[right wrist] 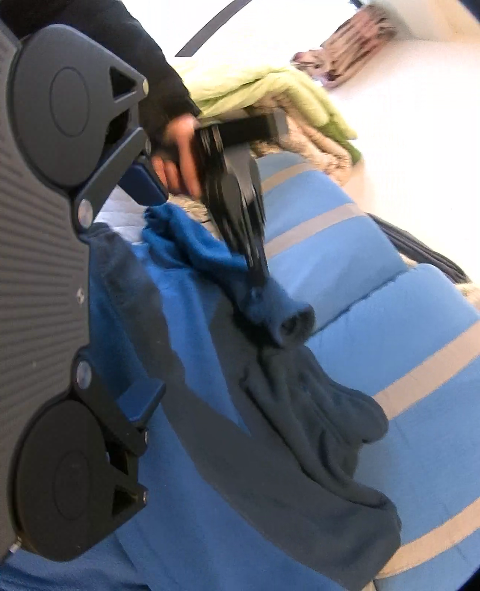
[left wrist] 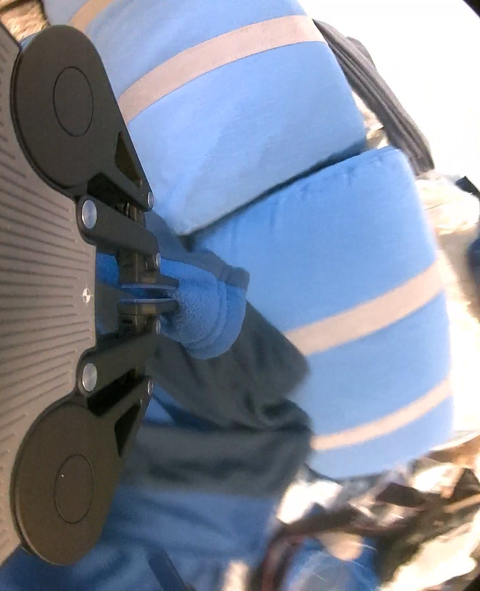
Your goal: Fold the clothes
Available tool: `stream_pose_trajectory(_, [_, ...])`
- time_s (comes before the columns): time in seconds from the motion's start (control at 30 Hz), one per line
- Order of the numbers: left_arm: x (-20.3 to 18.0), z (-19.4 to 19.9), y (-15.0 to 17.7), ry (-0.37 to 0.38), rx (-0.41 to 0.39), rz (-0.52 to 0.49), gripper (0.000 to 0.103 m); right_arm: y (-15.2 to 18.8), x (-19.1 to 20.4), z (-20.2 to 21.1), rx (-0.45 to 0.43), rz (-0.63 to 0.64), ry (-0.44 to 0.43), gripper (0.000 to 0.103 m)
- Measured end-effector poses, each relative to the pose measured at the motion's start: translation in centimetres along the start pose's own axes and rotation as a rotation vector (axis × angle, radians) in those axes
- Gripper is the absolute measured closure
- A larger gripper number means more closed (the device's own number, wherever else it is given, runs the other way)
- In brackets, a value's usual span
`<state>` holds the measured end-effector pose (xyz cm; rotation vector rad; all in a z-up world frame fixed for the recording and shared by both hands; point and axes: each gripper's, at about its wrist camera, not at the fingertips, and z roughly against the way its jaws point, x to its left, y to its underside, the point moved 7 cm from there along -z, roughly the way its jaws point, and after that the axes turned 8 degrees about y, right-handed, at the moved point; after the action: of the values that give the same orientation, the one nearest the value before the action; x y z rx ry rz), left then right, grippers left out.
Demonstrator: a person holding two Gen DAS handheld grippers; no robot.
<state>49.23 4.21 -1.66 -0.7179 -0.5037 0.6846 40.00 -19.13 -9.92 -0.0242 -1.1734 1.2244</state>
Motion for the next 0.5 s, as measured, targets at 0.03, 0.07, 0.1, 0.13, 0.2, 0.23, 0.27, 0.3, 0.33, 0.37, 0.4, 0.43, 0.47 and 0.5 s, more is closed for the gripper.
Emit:
stream_pose_trajectory(0.03, [-0.5, 1.0, -0.5, 0.022, -0.011, 0.011, 0.102, -0.2, -0.3, 0.1, -0.005, -0.031, -0.014, 0.0])
stream_pose_trajectory(0.07, [-1.2, 1.4, -0.8, 0.033, -0.019, -0.002, 0.102, -0.4, -0.9, 0.1, 0.001, -0.088, -0.041, 0.0])
stream_pose_trajectory(0.1, [-2.3, 1.7, -1.0, 0.054, -0.02, -0.008, 0.102, -0.5, -1.4, 0.0, 0.006, -0.145, -0.068, 0.0])
stream_pose_trajectory(0.13, [-3.4, 2.0, -1.1, 0.076, -0.02, -0.014, 0.102, -0.7, -2.0, 0.0, 0.012, -0.203, -0.095, 0.0])
stream_pose_trajectory(0.2, [-5.5, 2.5, -1.2, 0.12, -0.015, -0.026, 0.102, -0.9, -3.0, -0.1, 0.019, -0.319, -0.16, 0.0])
stream_pose_trajectory(0.23, [-6.6, 2.5, -1.2, 0.143, -0.005, -0.04, 0.102, -0.9, -3.5, -0.2, 0.019, -0.367, -0.193, 0.0])
stream_pose_trajectory(0.27, [-7.6, 2.3, -1.3, 0.16, 0.0, -0.052, 0.102, -1.0, -3.8, -0.2, 0.012, -0.408, -0.225, 0.0])
stream_pose_trajectory(0.3, [-8.4, 2.0, -0.9, 0.179, 0.003, -0.058, 0.102, -1.1, -4.1, -0.1, 0.005, -0.446, -0.253, 0.0])
stream_pose_trajectory(0.33, [-9.3, 1.3, -0.5, 0.204, 0.015, -0.063, 0.102, -1.2, -4.4, -0.1, -0.006, -0.473, -0.259, 0.0])
stream_pose_trajectory(0.37, [-10.0, 0.4, 0.1, 0.222, 0.044, -0.063, 0.099, -1.3, -4.7, 0.1, -0.019, -0.494, -0.247, 0.0])
stream_pose_trajectory(0.4, [-10.4, -0.6, 0.8, 0.225, 0.081, -0.063, 0.097, -1.3, -5.0, 0.2, -0.031, -0.514, -0.234, 0.0])
stream_pose_trajectory(0.43, [-10.8, -1.6, 1.4, 0.216, 0.119, -0.069, 0.097, -1.3, -5.2, 0.2, -0.033, -0.526, -0.216, 0.0])
stream_pose_trajectory(0.47, [-10.9, -2.2, 1.9, 0.209, 0.139, -0.07, 0.096, -1.1, -5.4, 0.0, -0.025, -0.537, -0.201, 0.0])
stream_pose_trajectory(0.5, [-11.0, -2.9, 2.4, 0.201, 0.159, -0.071, 0.095, -0.9, -5.7, -0.3, -0.016, -0.549, -0.185, 0.0])
